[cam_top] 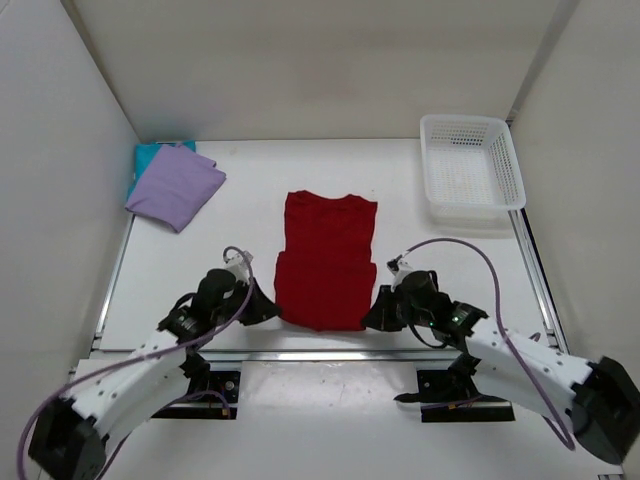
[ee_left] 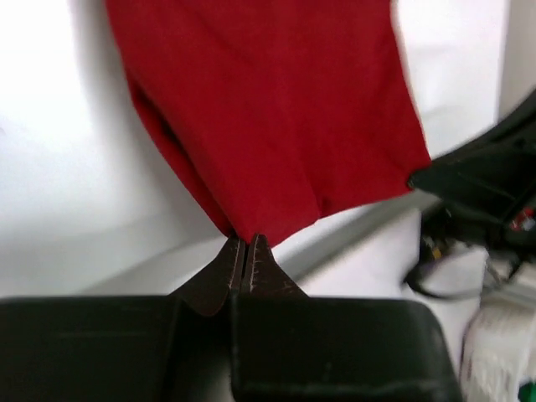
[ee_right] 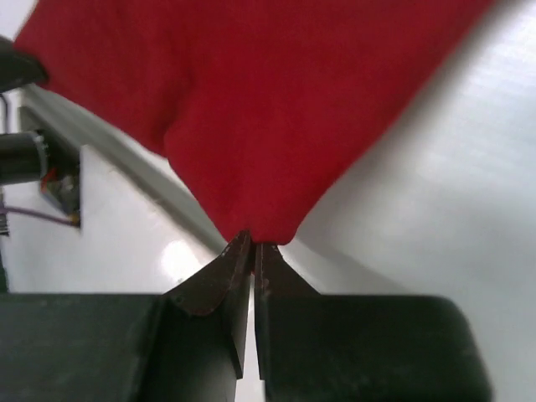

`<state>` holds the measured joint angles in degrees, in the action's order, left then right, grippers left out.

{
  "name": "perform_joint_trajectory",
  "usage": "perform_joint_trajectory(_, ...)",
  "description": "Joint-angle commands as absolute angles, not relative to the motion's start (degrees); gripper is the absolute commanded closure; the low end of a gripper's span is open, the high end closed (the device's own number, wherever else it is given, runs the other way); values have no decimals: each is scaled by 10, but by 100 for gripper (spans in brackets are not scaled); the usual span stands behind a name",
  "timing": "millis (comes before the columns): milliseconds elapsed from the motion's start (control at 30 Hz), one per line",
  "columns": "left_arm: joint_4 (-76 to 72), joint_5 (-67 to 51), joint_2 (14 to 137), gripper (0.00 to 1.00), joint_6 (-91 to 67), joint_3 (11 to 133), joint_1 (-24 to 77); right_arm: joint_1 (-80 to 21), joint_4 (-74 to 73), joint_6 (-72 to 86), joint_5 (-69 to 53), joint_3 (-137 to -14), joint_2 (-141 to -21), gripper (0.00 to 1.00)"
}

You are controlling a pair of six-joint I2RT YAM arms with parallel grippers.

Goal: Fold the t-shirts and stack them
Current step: Fold the long partially folded tshirt into a neat square

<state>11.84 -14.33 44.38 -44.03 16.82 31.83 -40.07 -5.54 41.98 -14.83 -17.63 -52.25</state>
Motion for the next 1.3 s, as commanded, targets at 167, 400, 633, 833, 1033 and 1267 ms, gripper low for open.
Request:
perform_joint_trajectory(167,276,-173,368,100,-427,296,273,-325,-193,386,-153,-300,-450,100)
perform_joint_trajectory(400,92,-186,595,100,-439,449,218,-150,-133,289,-271,-474,-649,99)
perform_joint_trajectory(633,18,-164,863,100,-454,597,149,-107,-78,306,-299,-682,-920,100)
perform_joint_trajectory(833,33,-143,1050,89,-452,743,114,-103,-157,297,-295,-936,-1159,100)
perform_joint_trajectory(1033,34,-171,1142,49,-458,841,81,-96,-186,287,-277,-1076,-1259,62)
perform_joint_trajectory(1267,-45,-168,1056,53,-472,761,123,-129,-129,270,-230,-966,-1155,83)
